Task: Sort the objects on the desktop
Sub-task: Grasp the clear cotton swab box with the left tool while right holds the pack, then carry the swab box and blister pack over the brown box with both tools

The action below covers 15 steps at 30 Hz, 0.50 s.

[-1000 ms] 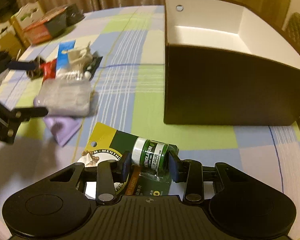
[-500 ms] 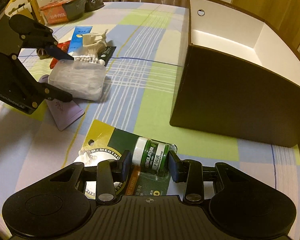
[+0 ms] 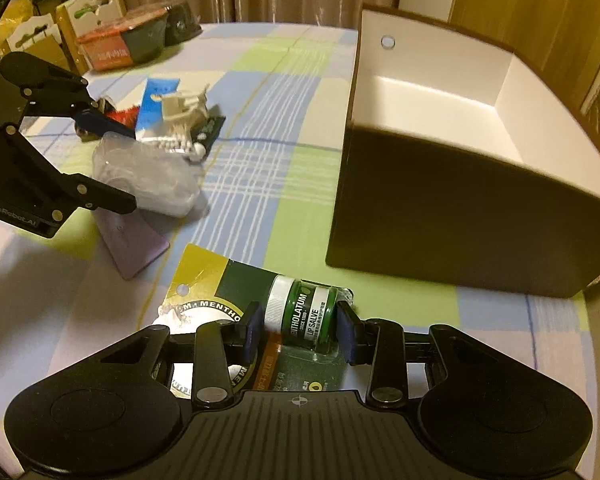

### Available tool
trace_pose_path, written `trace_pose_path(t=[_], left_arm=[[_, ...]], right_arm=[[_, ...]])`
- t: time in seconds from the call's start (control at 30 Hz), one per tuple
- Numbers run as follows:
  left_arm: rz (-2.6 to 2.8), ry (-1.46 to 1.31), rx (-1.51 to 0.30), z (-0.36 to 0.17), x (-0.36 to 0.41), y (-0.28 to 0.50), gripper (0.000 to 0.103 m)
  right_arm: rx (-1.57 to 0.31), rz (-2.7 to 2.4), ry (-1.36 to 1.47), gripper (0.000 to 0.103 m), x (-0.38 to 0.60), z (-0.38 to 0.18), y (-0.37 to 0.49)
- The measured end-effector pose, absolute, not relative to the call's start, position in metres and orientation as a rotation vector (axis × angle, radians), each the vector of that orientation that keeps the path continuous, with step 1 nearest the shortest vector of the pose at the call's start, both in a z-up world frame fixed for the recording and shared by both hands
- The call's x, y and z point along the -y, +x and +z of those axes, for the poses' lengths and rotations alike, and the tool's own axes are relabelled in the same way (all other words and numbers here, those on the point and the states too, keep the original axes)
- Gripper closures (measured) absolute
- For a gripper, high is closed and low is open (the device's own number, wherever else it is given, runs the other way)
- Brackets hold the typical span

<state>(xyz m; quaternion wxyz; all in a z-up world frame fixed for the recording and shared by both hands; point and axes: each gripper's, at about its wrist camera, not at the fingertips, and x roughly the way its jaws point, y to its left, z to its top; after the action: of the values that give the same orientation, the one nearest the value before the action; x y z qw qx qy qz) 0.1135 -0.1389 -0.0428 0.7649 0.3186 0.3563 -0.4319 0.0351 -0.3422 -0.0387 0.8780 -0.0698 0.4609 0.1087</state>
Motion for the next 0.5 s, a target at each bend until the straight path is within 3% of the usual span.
trace_pose_path(t=[0.5], left_arm=[[-0.884,0.611,-0.696,-0.001,0.133,0.11,0.048]], right_arm=[[-0.835,0.269,-0.177,0.065,0.326,0.013,0.024]])
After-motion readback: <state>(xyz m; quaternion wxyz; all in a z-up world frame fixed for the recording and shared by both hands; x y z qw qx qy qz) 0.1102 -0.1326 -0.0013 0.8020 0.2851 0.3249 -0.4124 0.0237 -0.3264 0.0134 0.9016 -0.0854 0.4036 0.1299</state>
